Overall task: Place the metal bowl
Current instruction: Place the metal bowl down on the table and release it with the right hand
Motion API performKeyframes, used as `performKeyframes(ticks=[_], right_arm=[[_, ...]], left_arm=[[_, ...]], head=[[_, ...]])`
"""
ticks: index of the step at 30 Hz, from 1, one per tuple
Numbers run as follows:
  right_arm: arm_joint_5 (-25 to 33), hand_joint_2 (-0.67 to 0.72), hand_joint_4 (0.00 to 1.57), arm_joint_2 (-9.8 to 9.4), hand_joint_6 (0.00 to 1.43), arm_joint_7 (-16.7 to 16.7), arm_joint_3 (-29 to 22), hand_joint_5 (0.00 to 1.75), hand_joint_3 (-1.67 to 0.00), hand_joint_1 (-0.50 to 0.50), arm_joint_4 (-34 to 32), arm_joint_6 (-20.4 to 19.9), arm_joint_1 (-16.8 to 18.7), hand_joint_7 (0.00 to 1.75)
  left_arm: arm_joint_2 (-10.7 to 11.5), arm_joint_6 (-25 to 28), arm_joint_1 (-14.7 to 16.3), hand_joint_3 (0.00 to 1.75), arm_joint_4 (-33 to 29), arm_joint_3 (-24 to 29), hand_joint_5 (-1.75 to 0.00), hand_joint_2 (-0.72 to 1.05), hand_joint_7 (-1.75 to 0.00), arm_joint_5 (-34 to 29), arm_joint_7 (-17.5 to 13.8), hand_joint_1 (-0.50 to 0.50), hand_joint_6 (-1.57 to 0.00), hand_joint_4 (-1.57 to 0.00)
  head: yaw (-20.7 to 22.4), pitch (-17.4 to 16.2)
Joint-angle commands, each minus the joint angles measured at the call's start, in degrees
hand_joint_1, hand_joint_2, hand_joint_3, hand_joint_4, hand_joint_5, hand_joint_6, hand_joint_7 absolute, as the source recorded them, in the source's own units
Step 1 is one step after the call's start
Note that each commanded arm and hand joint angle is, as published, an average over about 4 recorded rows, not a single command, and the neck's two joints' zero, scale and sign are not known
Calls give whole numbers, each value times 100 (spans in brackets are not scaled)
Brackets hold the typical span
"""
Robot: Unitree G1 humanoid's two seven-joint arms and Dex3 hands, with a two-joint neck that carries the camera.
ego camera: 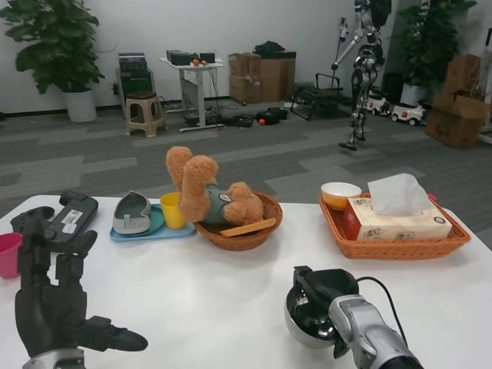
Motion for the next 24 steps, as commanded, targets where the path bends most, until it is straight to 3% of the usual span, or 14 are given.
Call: performKeyframes(ticks=[1,5,17,24], right_arm=[[-15,-41,108,47,17,-47,-132,92,-143,-17,141,30,-116,133],[-7,-37,86,56,8,-41,-140,102,-147,-17,190,36,-122,141],[17,-35,41,93,0,8,-162,162,-151,-17,293,91,-116,166],[22,-35,26,117,0,93,-107,167,-151,-17,383,153,-116,175]], left_arm=[[12,-24,76,0,-78,-13,-100,-72,-5,-31,8,-50,0,-97],[12,-20,81,0,-78,-13,-100,-72,-5,-31,8,-50,0,-97],[27,-22,136,0,-131,-20,-100,-72,-5,-31,8,-50,0,-97],[29,-24,219,0,-228,-2,-100,-72,-3,-29,8,-50,0,-97]], head=[[-113,-91],[-253,-257],[-550,-567],[-534,-617]])
